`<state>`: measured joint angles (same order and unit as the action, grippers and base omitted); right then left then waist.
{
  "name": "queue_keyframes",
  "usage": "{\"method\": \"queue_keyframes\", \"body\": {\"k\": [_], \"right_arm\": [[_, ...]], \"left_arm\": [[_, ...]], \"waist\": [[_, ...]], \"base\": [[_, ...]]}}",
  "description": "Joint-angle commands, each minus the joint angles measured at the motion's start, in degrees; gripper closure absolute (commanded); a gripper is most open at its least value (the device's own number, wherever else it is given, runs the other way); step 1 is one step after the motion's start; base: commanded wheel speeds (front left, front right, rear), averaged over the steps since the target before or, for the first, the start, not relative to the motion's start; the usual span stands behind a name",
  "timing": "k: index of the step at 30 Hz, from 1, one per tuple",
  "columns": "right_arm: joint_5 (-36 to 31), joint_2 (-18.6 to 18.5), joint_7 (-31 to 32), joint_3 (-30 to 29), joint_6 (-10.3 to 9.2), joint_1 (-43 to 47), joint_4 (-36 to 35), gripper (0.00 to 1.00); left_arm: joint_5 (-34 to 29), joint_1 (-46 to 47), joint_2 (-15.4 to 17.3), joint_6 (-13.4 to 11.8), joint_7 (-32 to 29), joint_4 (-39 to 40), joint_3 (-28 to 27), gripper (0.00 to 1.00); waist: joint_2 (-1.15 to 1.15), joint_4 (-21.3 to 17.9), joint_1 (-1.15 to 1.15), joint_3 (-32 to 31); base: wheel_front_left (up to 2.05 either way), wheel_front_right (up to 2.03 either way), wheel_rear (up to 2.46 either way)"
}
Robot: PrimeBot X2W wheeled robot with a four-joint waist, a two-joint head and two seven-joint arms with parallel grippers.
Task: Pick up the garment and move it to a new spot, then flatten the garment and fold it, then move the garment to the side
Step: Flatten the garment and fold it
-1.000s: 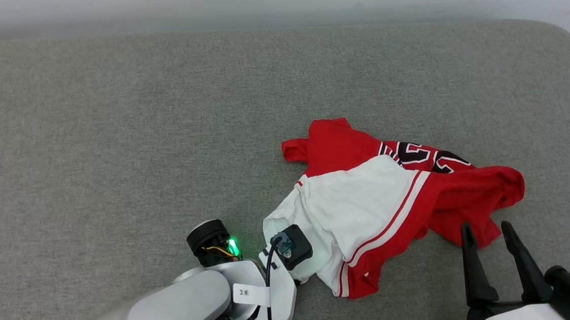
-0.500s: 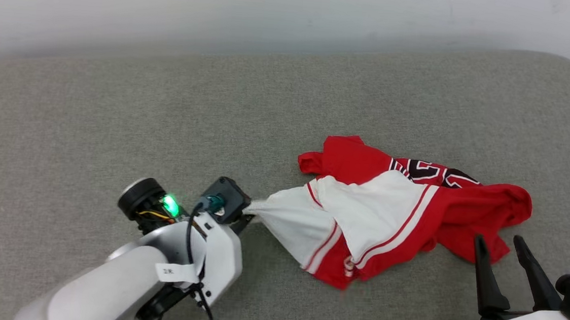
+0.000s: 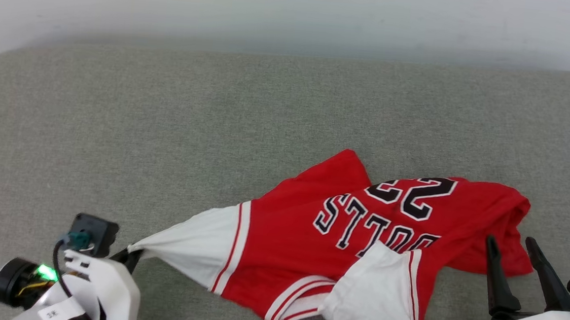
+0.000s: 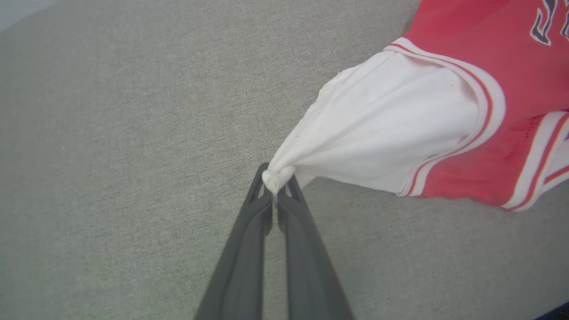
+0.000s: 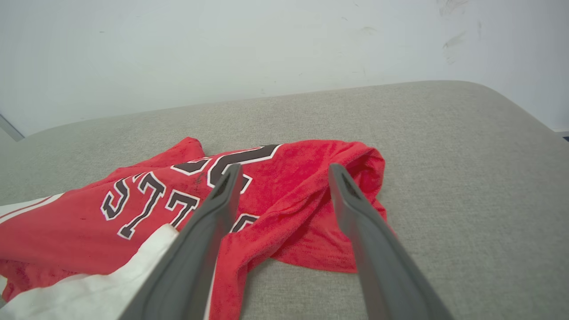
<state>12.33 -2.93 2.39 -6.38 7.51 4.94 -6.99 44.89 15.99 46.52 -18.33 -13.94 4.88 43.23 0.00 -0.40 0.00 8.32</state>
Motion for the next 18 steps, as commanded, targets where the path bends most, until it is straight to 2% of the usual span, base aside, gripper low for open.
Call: {"method": "queue_keyframes", "body": {"k": [1,5,11,12,13,14,18], "right_arm": [[-0.1,0.1,0.2,-0.2,-0.04,0.2,-0.3,0.00],[-0.7,0.1,0.7,-0.5,-0.04,0.1,-0.7,0.00],[-1.0,0.1,1.6,-0.6,-0.04,-0.2,-1.5,0.00],[-1.1,0.1,1.9,-0.7,-0.04,-0.1,-1.5,0.00],[-1.2,0.1,2.1,-0.7,-0.04,-0.1,-1.6,0.00],[-1.3,0.1,2.2,-0.7,-0.04,0.1,-1.7,0.00],[-1.5,0.1,3.1,-1.0,-0.04,0.7,-1.9,0.00]], "left_arm": [[0.8,-1.5,0.5,-0.6,0.7,-0.8,-0.8,1.00],[5.7,-7.0,-0.4,-1.7,4.7,-4.6,-3.7,1.00],[8.2,-8.9,-4.9,1.4,10.4,-11.0,-4.4,1.00],[8.5,-8.9,-5.8,2.1,11.0,-12.0,-4.1,0.86],[8.3,-8.4,-6.5,2.5,12.2,-13.0,-4.4,0.58],[8.1,-7.9,-7.1,2.7,13.2,-13.8,-4.5,0.01],[7.0,-6.7,-9.3,3.9,17.8,-16.4,-4.9,0.00]], "waist": [[0.00,0.6,0.00,0.2],[0.00,1.8,0.00,0.3],[0.00,2.8,0.00,0.3],[0.00,2.9,0.00,0.2],[0.00,3.0,0.00,0.0],[0.00,3.0,0.00,-0.2],[0.00,3.0,0.00,-1.3]], "base": [[0.00,0.00,0.00],[0.00,0.00,0.00],[0.00,0.00,0.00],[0.00,0.00,0.00],[0.00,0.00,0.00],[0.00,0.00,0.00],[0.00,0.00,0.00]]}}
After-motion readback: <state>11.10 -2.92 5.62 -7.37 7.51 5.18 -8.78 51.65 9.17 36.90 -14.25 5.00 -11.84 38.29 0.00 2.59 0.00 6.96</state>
